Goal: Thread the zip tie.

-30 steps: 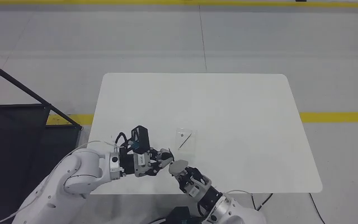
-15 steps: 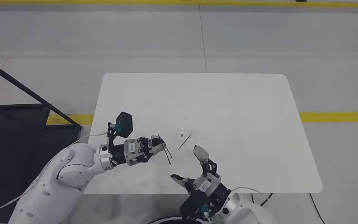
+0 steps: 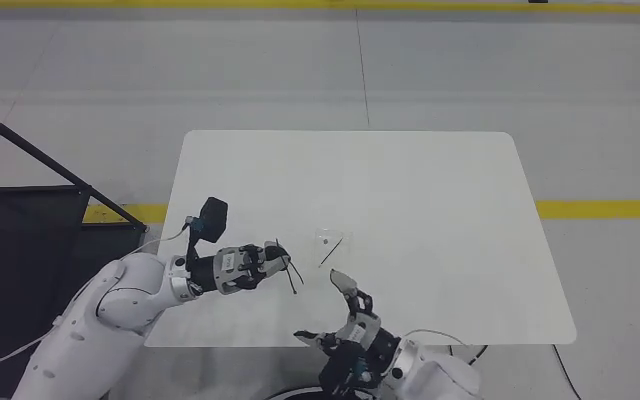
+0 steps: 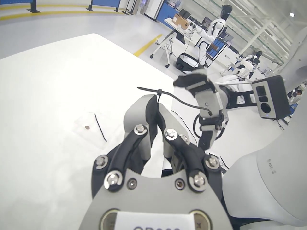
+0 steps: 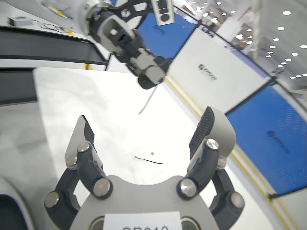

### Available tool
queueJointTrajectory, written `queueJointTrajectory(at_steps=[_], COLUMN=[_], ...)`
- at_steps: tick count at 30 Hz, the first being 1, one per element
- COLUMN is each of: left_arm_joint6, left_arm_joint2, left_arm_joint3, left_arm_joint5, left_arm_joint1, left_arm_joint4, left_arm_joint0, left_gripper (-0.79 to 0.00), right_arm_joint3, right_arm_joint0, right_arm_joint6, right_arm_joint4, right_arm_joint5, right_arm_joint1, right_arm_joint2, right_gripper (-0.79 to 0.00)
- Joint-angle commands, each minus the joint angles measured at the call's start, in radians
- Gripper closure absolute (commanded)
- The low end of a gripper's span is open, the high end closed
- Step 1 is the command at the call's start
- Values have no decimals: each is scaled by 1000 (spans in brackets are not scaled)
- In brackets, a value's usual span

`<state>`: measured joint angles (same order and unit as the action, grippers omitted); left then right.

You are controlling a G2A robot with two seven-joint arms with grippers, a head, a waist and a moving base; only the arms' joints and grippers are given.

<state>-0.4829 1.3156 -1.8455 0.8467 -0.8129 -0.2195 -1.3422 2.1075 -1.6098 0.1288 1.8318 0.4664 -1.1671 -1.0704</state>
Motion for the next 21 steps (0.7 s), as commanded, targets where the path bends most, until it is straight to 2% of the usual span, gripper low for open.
queueJointTrajectory(at_steps=[1, 2, 4, 13, 19, 21], left_arm_joint6=[0, 1, 4, 15, 33, 36], left_arm_joint2=[2, 3, 5, -11, -18, -20], left_arm_joint3=[-1, -2, -2, -6, -9, -10], left_arm_joint5=[2, 2, 1, -49, -63, -67], left_arm_joint1=[-1, -1, -2, -10, -16, -18], left_arm_joint4=[-2, -3, -5, -50, -76, -83], left_arm_joint0=[-2, -3, -5, 0, 0, -1], left_gripper=[0, 0, 0, 0, 0, 0], right_arm_joint3=[-72, -90, -103, -103, -66, -61], right_arm_joint0=[70, 96, 115, 115, 98, 101], right_arm_joint6=[-55, -81, -138, -138, -169, -183], right_arm_joint4=[-249, -310, -350, -350, -257, -230], right_arm_joint5=[145, 172, 147, 147, -1, -34], right_arm_joint1=[-4, -6, -8, -8, -16, -20], right_arm_joint2=[-41, -49, -64, -64, -11, 18], right_gripper=[-785, -785, -785, -785, -785, -693])
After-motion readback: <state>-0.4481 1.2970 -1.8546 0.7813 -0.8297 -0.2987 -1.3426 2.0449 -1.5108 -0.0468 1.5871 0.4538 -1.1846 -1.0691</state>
